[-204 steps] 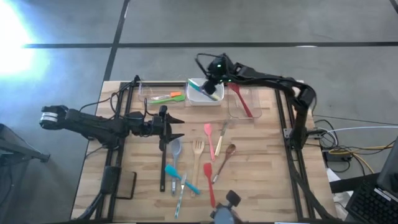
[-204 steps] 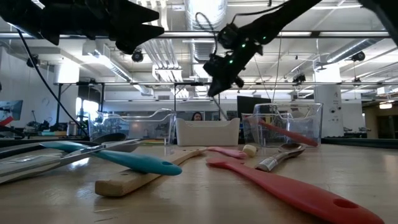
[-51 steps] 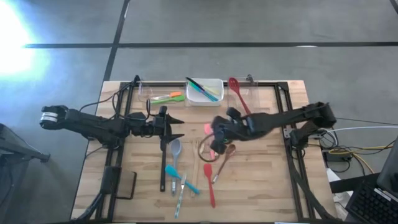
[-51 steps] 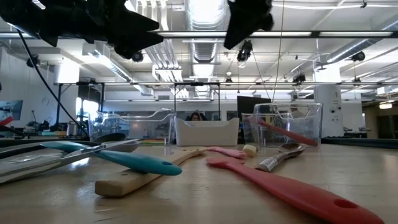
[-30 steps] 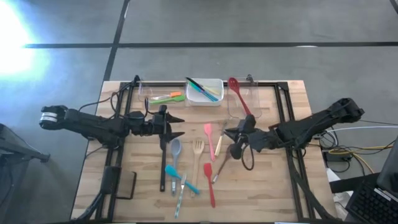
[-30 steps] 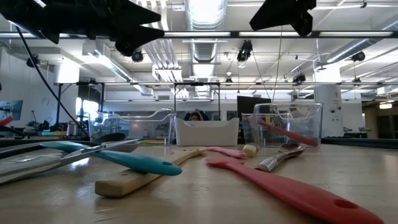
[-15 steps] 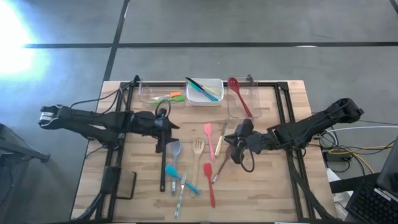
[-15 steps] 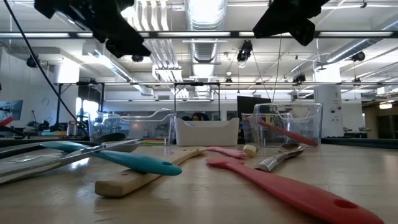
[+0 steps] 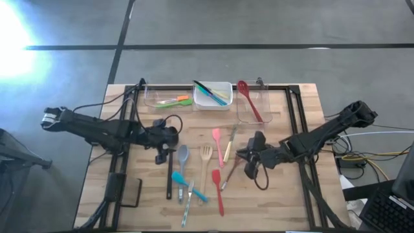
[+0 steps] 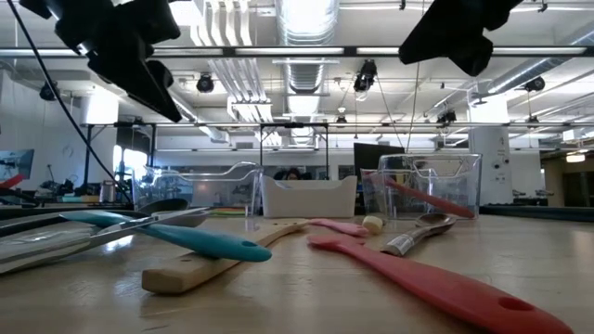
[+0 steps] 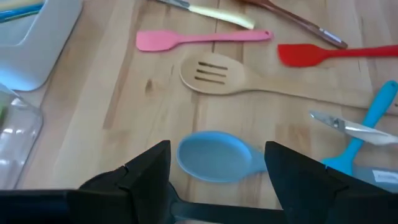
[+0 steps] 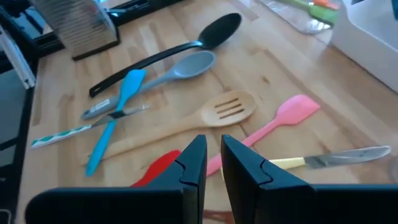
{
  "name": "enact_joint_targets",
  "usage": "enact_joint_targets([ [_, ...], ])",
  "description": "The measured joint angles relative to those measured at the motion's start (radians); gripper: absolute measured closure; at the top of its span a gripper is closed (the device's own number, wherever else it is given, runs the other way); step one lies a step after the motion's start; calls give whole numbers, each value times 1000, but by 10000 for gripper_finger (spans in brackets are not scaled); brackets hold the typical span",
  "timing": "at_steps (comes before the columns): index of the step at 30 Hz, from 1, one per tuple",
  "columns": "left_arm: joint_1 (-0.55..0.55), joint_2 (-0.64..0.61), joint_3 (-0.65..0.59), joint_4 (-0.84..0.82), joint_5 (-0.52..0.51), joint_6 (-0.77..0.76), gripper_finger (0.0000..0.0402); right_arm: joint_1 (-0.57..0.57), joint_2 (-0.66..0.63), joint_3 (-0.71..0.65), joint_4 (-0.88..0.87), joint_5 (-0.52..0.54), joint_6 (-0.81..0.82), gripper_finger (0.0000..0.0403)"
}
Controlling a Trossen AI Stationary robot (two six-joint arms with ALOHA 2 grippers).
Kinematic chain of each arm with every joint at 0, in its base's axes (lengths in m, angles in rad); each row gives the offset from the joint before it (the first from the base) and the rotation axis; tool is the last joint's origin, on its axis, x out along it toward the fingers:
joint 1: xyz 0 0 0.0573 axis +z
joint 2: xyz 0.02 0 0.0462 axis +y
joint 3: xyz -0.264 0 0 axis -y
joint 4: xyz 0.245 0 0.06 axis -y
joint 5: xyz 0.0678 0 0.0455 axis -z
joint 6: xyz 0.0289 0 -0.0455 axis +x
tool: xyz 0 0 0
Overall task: Pick & Place Kitchen Items
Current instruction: Put the black ladle into the right transparent bin
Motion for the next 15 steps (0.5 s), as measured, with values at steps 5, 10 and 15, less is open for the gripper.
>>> enact_joint_targets([
  [5,-9,0,1,-11,-2,-5,140,6,0,0,1,31,-12,360],
  [10,-15,-14,29,-153,-4,-43,140,7,0,0,0,46,-36,360],
  [15,-15,-23,67,-250,16,-103,140,4,0,0,5,54,-100,359],
])
